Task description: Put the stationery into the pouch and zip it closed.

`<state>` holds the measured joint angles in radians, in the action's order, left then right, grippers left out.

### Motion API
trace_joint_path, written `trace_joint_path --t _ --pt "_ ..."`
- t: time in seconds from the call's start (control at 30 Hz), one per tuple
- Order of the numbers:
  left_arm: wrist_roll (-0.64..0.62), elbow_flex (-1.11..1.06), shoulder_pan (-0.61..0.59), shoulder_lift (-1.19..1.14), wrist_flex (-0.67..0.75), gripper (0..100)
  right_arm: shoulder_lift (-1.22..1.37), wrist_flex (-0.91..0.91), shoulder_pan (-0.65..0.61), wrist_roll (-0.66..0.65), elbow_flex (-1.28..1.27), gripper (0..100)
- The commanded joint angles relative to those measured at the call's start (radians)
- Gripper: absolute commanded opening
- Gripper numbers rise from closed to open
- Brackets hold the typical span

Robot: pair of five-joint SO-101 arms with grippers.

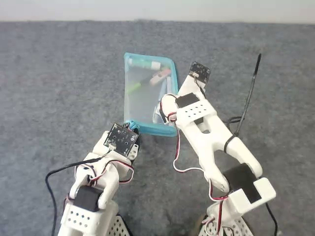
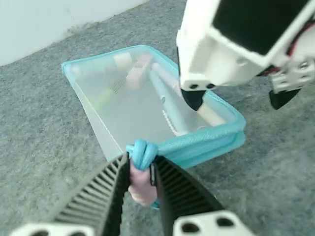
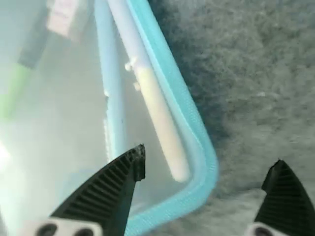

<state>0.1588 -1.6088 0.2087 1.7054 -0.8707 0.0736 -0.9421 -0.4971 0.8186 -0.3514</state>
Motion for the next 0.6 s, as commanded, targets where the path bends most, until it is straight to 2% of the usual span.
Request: trace_joint_path --t 0.0,0.13,0.27,0.4,0.57 --pt "0.015 0.016 0.002 0.02 0.026 1 -0.045 -0.058 0.064 -0.164 0.041 36.9" --pt "0.014 0.022 0.003 0.02 0.008 3 -0.051 -0.127 0.168 -0.245 0.054 35.8" --pt "-0.018 0.058 -0.002 0.02 -0.031 13 -0.094 -0.202 0.231 -0.356 0.055 20.4" --pt "-0.078 0.085 -0.054 0.021 -0.015 14 -0.177 -0.24 0.254 -0.473 0.054 3.9" --pt "-0.092 0.088 -0.137 0.021 0.032 14 -0.36 -0.229 0.262 -0.537 -0.052 0.6"
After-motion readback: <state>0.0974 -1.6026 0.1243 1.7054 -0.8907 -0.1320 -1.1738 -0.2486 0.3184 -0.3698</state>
